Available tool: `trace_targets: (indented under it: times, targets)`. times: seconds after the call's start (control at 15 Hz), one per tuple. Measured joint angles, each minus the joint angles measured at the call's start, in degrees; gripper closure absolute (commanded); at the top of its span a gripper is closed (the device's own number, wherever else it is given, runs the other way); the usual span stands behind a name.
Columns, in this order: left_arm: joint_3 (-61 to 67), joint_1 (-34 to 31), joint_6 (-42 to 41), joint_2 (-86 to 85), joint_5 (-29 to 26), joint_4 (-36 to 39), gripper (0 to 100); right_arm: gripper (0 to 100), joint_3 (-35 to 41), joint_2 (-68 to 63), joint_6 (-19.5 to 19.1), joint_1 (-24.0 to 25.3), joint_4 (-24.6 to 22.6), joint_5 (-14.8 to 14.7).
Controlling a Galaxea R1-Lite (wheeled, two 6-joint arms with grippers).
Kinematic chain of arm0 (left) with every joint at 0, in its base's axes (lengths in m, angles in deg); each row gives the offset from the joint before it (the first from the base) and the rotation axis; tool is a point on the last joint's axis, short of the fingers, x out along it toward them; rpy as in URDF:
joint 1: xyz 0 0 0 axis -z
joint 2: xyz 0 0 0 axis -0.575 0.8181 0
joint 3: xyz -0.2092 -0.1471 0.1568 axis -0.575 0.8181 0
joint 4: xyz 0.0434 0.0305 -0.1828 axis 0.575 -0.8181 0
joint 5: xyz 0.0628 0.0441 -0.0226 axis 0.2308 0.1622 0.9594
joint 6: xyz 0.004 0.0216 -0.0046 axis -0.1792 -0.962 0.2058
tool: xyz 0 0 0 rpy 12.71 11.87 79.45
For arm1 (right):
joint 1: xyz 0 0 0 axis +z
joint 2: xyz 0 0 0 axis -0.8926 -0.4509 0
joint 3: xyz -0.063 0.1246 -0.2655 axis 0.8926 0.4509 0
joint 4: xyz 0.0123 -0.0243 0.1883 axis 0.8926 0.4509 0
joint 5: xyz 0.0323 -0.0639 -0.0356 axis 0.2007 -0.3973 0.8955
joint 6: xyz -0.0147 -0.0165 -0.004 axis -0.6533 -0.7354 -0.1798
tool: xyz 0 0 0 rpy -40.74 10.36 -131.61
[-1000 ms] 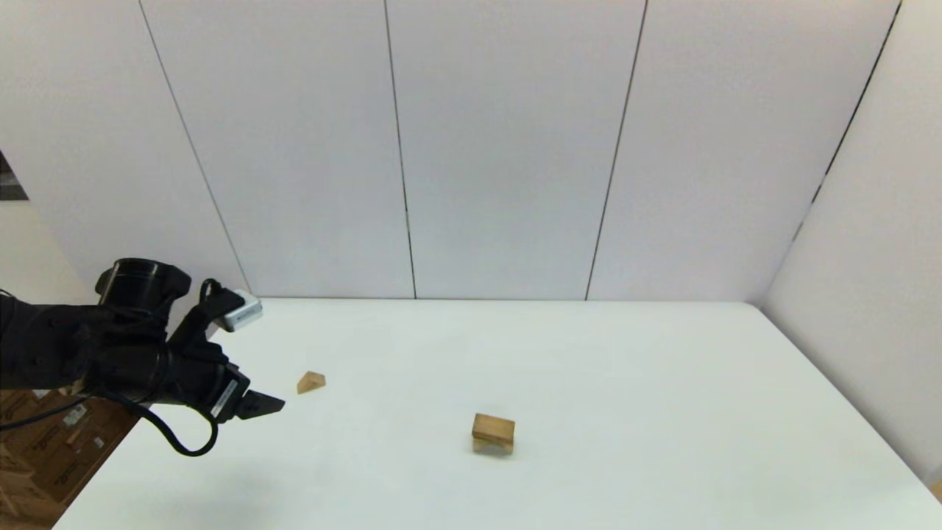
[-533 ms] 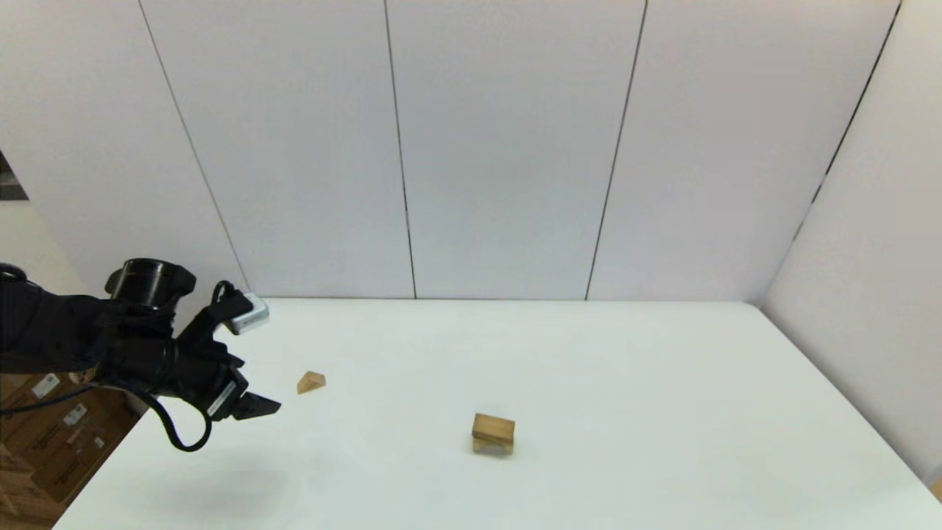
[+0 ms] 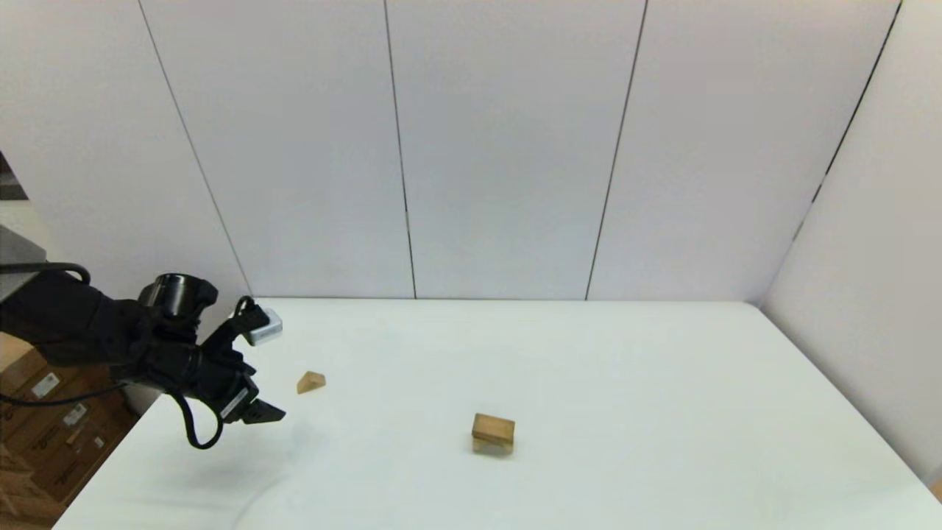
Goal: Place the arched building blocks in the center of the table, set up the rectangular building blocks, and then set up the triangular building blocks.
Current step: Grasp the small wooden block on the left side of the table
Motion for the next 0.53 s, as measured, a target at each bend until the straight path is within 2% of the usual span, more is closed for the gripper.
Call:
trace_targets:
  times: [0.53]
  targets:
    - [-7.1,0.6,-4.5,6.4,-0.1,-1.0,0,0,0.0,0.0,0.0,0.0,0.0,0.0]
